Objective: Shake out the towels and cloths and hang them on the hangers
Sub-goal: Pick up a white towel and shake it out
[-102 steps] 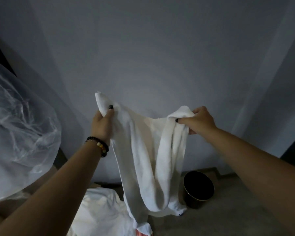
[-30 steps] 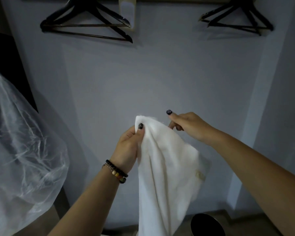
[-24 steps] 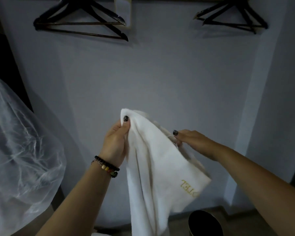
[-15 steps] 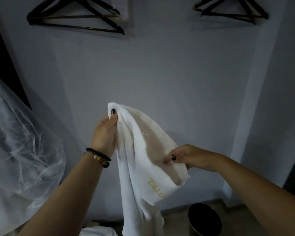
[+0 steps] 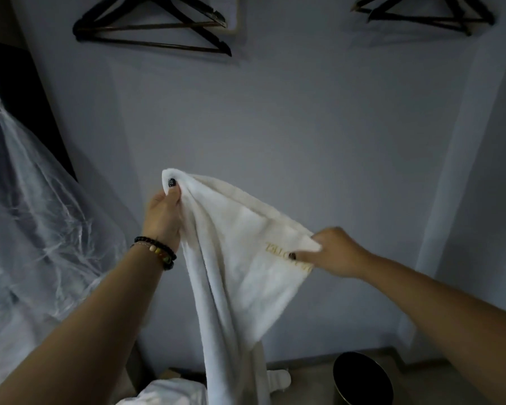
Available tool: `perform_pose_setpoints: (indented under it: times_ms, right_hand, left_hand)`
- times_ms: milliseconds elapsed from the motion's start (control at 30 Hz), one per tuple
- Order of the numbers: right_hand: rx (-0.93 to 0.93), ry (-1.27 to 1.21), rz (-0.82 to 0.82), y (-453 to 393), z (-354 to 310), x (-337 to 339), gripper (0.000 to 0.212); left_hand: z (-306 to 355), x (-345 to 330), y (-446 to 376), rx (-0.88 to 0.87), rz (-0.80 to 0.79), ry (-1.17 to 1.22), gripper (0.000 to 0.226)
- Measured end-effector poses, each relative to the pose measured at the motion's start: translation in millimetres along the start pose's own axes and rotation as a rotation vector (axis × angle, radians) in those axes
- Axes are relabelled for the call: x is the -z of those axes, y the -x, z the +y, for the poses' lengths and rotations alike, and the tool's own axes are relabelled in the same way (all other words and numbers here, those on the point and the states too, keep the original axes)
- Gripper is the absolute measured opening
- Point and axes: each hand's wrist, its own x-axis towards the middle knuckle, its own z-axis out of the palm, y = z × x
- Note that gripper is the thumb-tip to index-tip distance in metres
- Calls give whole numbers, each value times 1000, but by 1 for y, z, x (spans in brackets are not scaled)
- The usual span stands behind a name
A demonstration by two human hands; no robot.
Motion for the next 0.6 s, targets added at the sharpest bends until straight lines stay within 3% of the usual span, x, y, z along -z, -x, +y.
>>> perform_pose_setpoints:
  times_ms: [267,500,600]
  right_hand:
    - [61,174,243,-39,-14,86,35]
    - [56,60,440,-49,-19,97,28]
    - [58,26,468,-47,-19,105,36]
  left_hand:
    - [-20,24,-19,-101,-137,-371,25]
    - [0,15,-27,-78,-197,-406,22]
    - [4,15,-24,-72,-241,-381,22]
